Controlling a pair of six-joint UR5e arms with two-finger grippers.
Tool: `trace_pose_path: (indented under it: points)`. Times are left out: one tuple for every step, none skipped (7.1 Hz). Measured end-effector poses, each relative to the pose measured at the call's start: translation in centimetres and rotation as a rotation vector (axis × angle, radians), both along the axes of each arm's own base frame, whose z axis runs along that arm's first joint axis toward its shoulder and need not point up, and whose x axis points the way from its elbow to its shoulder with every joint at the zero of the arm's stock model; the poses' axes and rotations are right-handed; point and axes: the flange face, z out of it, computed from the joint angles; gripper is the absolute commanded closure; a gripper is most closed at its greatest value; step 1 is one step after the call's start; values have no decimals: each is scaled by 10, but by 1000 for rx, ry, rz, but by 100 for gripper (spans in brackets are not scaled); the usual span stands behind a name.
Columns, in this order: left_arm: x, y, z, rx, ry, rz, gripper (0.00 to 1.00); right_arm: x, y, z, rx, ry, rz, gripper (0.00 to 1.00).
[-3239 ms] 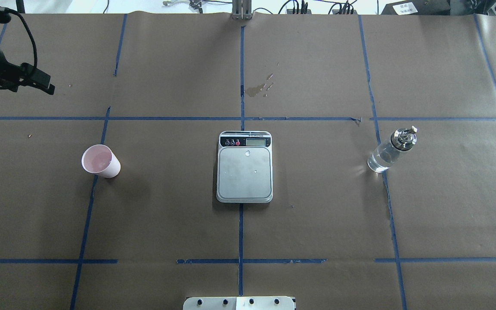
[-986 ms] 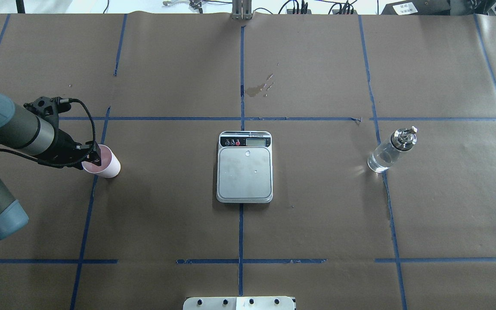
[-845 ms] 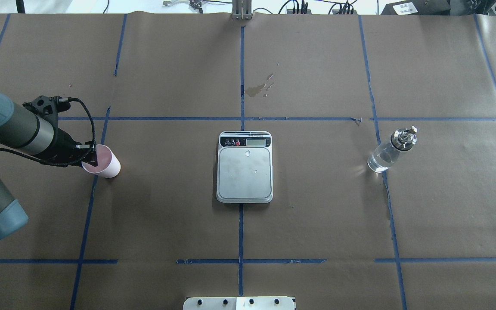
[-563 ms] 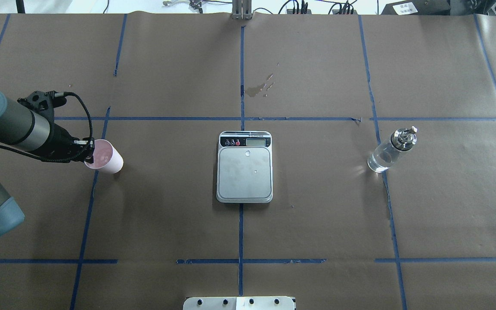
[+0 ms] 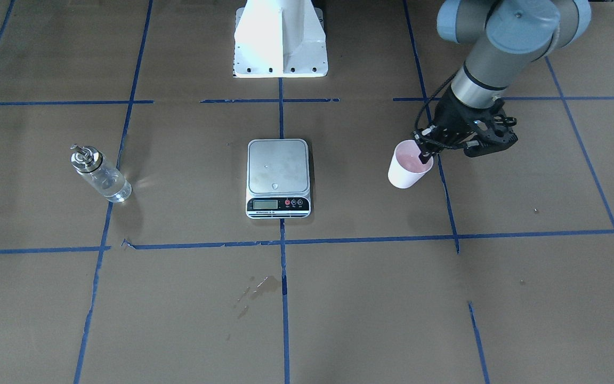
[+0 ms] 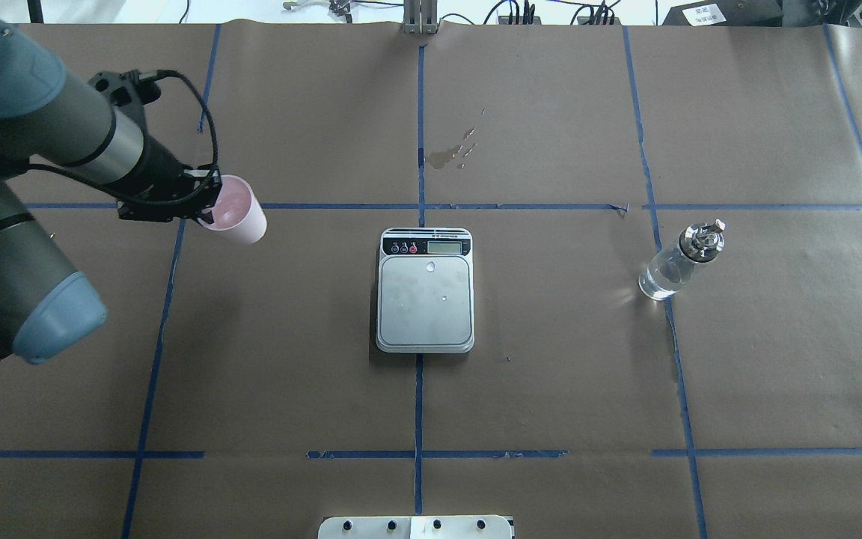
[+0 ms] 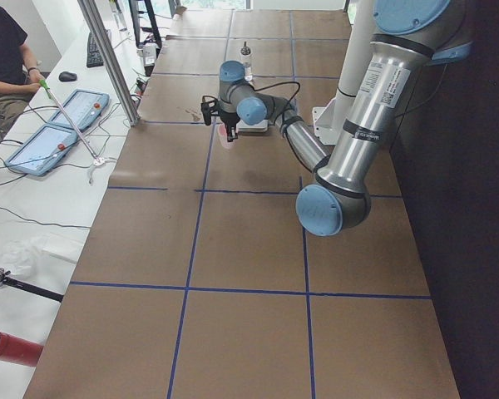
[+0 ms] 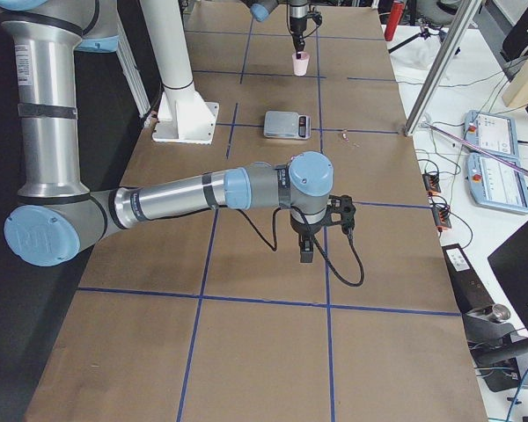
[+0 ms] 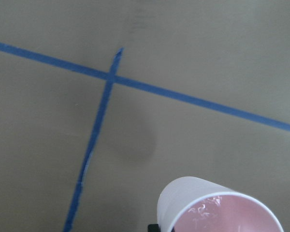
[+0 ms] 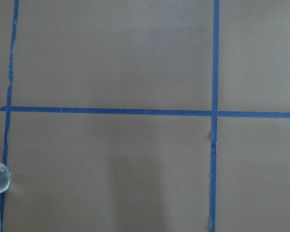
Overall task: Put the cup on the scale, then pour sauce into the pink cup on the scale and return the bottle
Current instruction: 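Carry the pink cup with the left gripper onto the scale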
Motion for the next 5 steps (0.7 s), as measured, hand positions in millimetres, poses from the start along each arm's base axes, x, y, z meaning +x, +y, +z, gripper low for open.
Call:
trace_pose_path:
  points:
    - [29,2,-47,-69,27,-32,100,-1,0,-1,-5,-3,5,0]
    - [71,12,-82,-135,41,-61,100,-1,-1,-2,-5,-4,7,0]
    - [116,30,-106,-181,38,-98,100,-2,-2,-4,-1,-5,7,0]
    - [149,48,-115,-207,28,-123,100,-3,-4,-7,4,-7,6,0]
    - [171,57,-120,-222,16,-135,100,-4,-5,-9,7,-8,4,0]
